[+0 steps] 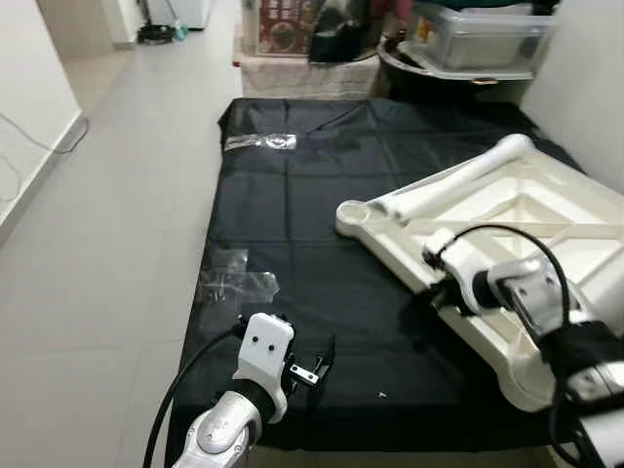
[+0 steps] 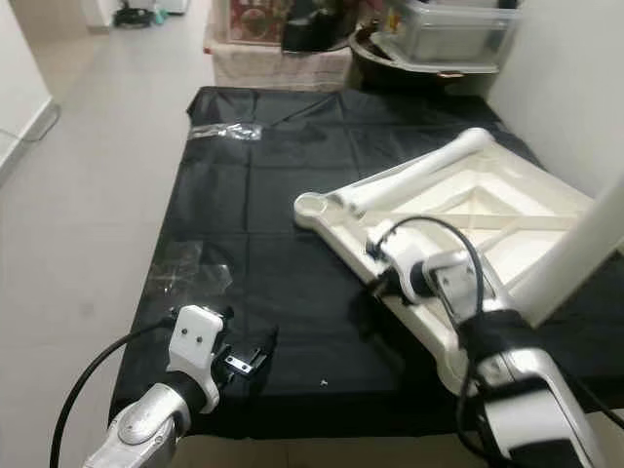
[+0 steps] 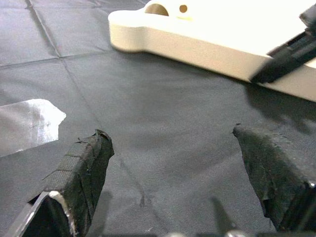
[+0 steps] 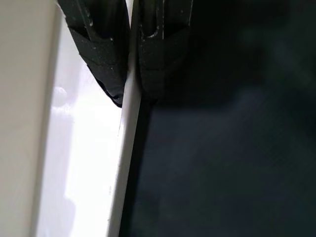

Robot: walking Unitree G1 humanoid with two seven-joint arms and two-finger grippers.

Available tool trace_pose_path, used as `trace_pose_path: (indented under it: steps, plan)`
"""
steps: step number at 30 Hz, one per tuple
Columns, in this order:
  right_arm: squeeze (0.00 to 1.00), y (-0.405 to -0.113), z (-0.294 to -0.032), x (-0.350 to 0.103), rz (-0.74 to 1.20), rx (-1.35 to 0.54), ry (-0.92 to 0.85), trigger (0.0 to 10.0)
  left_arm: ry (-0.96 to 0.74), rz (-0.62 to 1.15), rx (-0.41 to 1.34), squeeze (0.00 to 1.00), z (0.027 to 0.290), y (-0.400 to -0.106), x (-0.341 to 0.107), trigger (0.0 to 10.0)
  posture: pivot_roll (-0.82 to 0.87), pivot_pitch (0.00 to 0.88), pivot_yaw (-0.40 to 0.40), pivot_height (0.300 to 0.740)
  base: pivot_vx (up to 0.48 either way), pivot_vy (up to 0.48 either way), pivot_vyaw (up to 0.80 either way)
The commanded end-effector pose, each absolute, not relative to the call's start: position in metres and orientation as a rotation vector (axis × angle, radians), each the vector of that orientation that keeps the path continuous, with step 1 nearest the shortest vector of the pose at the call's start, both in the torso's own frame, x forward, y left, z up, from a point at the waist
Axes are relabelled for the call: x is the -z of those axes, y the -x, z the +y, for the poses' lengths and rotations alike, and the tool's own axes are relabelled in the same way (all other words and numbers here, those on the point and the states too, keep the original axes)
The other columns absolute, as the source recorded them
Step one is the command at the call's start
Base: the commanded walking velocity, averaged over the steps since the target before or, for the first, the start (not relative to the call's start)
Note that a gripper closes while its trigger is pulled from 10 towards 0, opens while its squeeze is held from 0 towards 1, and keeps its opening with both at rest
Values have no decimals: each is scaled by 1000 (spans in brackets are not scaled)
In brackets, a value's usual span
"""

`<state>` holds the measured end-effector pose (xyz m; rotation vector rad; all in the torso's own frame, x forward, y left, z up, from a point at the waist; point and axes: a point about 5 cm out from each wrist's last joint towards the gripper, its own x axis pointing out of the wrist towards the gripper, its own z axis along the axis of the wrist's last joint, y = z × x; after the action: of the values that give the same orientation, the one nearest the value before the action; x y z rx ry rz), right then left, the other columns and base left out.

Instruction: Building children table

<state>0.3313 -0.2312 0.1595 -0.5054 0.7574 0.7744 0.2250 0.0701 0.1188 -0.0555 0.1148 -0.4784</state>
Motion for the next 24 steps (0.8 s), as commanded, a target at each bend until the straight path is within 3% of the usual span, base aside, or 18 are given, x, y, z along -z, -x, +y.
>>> trace_pose_path:
  steps: [1, 9, 11, 18, 24]
  plan:
    - [0, -310, -200, -144, 770, -1135, 502, 0, 53, 131, 482, 0, 70, -224, -114, 10000, 12, 99, -43, 740, 0, 0, 0]
    - [0, -295, -197, -151, 689, -1290, 542, 0, 56, 124, 487, 0, 69, -223, -114, 10000, 15, 102, -43, 740, 0, 0, 0]
    - [0, -286, -205, -148, 714, -1358, 630, 0, 61, 117, 493, 0, 69, -223, -115, 10000, 15, 100, -44, 740, 0, 0, 0]
    - [0, -284, -211, -151, 702, -1406, 689, 0, 58, 113, 498, 0, 69, -223, -115, 10000, 15, 98, -44, 740, 0, 0, 0]
    - [0, -293, -224, -155, 661, -1399, 851, 0, 55, 112, 498, 0, 69, -224, -114, 10000, 15, 94, -46, 740, 0, 0, 0]
